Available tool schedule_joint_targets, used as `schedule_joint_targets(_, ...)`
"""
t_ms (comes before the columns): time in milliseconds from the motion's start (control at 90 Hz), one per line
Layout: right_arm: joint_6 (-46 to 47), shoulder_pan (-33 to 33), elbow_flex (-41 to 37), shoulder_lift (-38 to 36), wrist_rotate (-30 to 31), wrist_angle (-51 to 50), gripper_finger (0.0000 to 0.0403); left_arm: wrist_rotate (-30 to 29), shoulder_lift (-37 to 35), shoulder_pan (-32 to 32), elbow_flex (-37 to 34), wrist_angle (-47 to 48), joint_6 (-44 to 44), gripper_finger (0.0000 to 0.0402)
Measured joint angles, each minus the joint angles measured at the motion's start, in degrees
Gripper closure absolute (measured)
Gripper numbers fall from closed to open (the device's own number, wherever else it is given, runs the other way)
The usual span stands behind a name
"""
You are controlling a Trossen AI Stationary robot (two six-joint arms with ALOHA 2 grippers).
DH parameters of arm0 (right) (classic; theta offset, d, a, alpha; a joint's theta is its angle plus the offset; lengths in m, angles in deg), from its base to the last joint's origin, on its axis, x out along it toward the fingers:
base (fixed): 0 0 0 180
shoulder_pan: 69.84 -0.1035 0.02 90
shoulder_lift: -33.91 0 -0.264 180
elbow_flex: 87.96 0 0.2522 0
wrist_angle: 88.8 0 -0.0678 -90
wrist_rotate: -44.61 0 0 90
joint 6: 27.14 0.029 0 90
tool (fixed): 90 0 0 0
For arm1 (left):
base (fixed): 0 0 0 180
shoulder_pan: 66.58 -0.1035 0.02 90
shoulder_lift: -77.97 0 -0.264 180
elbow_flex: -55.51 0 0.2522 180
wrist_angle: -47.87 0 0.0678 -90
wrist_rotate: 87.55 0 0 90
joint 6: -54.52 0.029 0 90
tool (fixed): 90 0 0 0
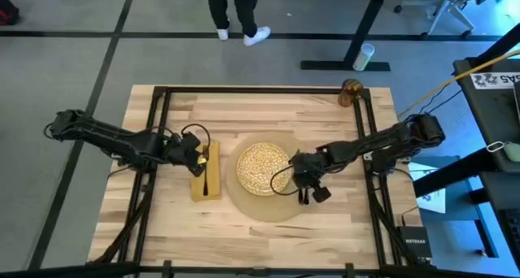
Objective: Set table place
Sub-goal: Move the brown glass to the top right of the yellow placemat
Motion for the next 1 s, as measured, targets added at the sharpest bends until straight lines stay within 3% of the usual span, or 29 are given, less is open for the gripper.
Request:
schedule_joint_targets(233, 2.0, 1.6, 0.1, -5.2, 9.1, -10.6, 0.0403, 0.0, 0.0, 0.0, 0.0, 0.0, 0.2, 0.0402)
schedule_joint_targets(467, 1.0, 4.4, 0.1, -12.0, 13.7, -16.9, 0.0403, 0.0, 0.0, 0.0, 0.0, 0.0, 0.2, 0.0402)
schedule_joint_targets(589, 0.0, 7.2, 0.1, -16.8, 20.4, -22.7, 0.0403, 0.0, 0.0, 0.0, 0.0, 0.0, 0.8, 0.0402)
schedule_joint_targets(767, -1.3, 16.6, 0.1, -22.2, 25.8, -28.8, 0.0403, 0.3, 0.0, 0.0, 0.0, -0.1, 0.8, 0.0402)
schedule_joint_targets(1000, -6.1, 32.8, 0.2, -23.6, 30.9, -28.5, 0.0403, 0.6, 0.0, 0.0, 0.0, -0.2, -0.4, 0.0402)
